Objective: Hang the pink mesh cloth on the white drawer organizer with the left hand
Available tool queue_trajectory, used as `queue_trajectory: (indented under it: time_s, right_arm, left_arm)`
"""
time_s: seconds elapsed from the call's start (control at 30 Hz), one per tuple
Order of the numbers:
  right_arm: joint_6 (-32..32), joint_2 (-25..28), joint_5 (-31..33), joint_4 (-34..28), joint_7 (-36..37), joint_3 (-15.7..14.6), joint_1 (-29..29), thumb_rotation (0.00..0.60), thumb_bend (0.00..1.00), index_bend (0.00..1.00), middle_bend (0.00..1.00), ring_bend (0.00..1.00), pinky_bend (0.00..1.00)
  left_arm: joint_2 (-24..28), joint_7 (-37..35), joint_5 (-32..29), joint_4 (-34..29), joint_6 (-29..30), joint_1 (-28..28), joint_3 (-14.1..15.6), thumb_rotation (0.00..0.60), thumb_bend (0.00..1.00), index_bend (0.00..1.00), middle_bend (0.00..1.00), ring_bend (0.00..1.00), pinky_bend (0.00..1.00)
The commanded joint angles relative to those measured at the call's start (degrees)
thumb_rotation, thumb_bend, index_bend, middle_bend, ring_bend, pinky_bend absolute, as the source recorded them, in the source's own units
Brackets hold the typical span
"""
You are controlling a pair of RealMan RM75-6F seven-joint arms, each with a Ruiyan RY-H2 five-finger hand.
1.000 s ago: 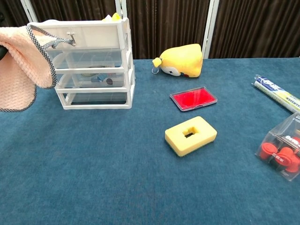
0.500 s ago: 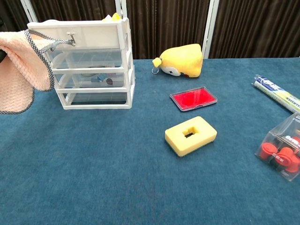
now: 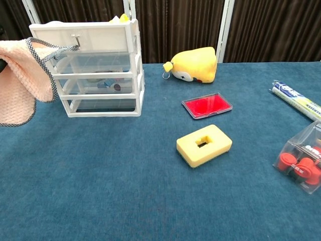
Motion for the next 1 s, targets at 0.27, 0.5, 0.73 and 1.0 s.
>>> queue_trajectory:
  time_s: [0.27,0.5,0.73,1.0]
  right_arm:
    - [0.1,0.0,0.0,-0.1,-0.2,0.0,0.0,0.6,0.0,0.0,0.0,0.0,0.0]
    - [0.2,0.0,0.2,-0.2,-0.2,0.1,-0.1,0.6,0.0,0.0,0.0,0.0,0.0]
    - [0.2,0.0,0.2,-0.2,0.0,0.2,-0.1,0.6,0.0,0.0,0.0,0.0,0.0]
    - [0.3,0.2,0.2,-0.1,0.3,0.3,-0.1,0.6,0.0,0.0,0.0,0.0,0.0]
  left_arm:
    - [0.1,-0.7,-1.5,1.9,-0.7,0.8,0.6,0.6,0.78,0.98,1.0,0.95,0.76]
    - [-2.0,0.0,-2.7,3.8,-2.4,-0.1,0.5,0.6,0.72,0.95,1.0,0.94,0.76]
    - [-4.1,2.0,-3.4,5.0,-4.4,-1.6,0.3,0.6,0.47,0.8,0.93,0.9,0.76]
    - [-4.8,4.7,-6.1,4.3,-6.9,-2.5,0.0,0.6,0.16,0.54,0.64,0.65,0.63]
